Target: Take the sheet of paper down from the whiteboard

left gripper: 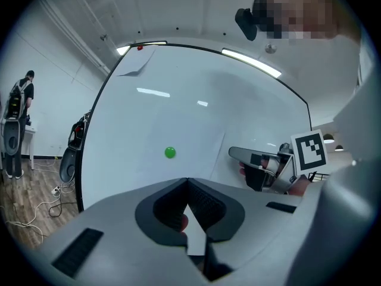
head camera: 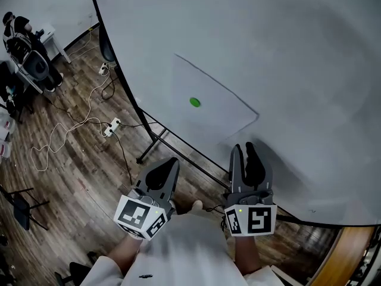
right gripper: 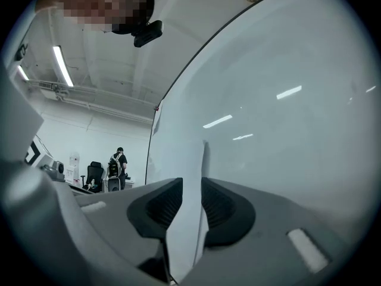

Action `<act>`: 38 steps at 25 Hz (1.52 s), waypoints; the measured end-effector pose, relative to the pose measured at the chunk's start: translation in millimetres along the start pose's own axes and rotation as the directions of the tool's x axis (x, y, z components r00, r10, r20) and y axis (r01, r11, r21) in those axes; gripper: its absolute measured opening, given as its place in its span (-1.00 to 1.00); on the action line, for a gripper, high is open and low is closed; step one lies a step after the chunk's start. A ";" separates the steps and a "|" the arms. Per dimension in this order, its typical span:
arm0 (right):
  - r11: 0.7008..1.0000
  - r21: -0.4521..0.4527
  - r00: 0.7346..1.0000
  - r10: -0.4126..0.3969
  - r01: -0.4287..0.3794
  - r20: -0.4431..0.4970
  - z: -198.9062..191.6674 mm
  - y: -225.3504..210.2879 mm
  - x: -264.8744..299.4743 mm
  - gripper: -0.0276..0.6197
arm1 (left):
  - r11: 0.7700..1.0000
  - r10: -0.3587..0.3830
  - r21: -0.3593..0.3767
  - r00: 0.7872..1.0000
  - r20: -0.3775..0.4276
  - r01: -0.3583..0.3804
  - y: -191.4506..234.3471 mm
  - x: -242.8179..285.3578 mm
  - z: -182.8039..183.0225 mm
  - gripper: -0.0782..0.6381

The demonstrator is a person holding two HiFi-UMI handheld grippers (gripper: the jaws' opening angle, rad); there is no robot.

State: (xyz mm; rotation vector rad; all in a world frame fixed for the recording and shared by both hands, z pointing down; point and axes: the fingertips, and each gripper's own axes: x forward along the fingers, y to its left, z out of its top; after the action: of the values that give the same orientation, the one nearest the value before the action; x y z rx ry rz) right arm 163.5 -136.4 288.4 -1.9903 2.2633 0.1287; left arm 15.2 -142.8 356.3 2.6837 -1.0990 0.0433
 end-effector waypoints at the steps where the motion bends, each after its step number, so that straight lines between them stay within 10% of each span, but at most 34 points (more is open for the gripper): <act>1: 1.000 0.004 1.000 -0.004 0.004 0.000 -0.2 -2.3 2.5 -0.62 | 1.000 -0.003 0.003 1.000 0.002 0.003 -0.7 2.4 0.8 -0.77; 38: 0.995 0.015 0.994 -0.099 0.100 -0.047 9.3 -7.8 51.2 -0.88 | 0.999 -0.009 0.035 1.000 0.000 0.009 19.3 36.9 25.3 -0.70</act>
State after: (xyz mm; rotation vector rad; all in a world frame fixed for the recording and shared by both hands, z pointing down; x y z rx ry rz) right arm 165.2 -186.3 271.7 -2.1134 2.1788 0.0539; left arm 26.7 -187.3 340.2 2.7190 -1.0964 0.0607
